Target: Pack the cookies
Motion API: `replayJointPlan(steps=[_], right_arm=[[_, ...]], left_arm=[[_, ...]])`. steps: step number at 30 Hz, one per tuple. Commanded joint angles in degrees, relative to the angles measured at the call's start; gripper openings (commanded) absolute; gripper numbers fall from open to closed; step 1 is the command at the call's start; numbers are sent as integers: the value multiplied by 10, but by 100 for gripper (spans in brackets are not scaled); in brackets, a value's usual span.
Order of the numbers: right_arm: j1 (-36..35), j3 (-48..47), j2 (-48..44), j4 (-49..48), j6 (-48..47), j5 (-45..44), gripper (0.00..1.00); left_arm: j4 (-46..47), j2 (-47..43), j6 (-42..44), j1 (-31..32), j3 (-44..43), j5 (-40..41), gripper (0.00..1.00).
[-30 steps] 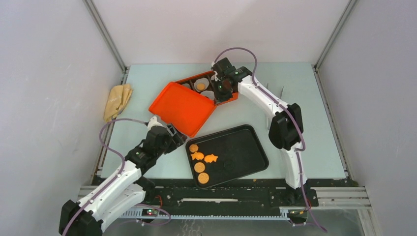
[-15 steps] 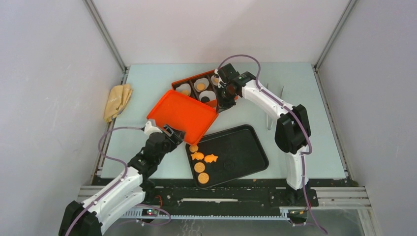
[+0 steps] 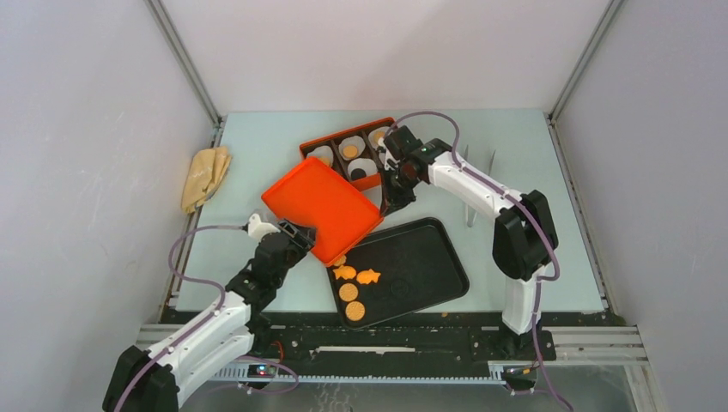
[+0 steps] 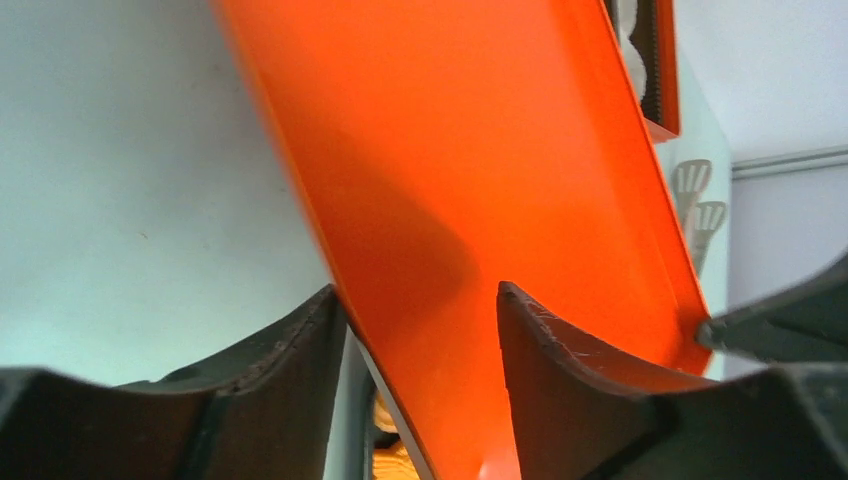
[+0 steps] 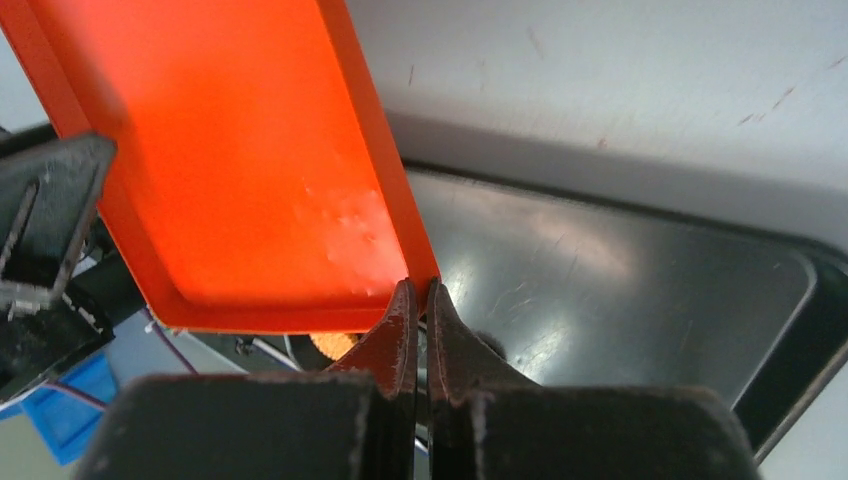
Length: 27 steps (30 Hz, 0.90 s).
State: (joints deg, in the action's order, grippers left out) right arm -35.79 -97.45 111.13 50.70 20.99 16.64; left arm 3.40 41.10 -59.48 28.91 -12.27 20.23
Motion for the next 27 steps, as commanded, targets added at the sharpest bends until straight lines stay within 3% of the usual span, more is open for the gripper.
replayJointPlan(steps=[1, 6, 7, 11, 12, 17, 20, 27], right_arm=[[-31, 36, -61, -34, 27, 50, 0], [-55, 71, -72, -42, 30, 57, 0], [-59, 77, -72, -43, 29, 57, 0], [-77, 87, -74, -46, 18, 36, 0], [-86, 86, -78, -46, 13, 2, 4], [-152, 85, -126, -50, -12, -279, 43], [-185, 107, -162, -74, -29, -407, 56], [-252, 243, -284, -219, -121, -474, 62]], left_arm=[[43, 14, 34, 1, -58, 30, 53], [27, 31, 67, 1, -98, 28, 6], [21, 32, 69, 0, -104, 28, 2], [10, 21, 66, 0, -118, 18, 0], [4, 18, 65, 0, -122, 16, 0], [-52, 6, 68, -1, -152, 21, 0], [-68, -2, 76, -3, -160, 27, 0], [-122, -3, 111, -32, -215, 16, 0]])
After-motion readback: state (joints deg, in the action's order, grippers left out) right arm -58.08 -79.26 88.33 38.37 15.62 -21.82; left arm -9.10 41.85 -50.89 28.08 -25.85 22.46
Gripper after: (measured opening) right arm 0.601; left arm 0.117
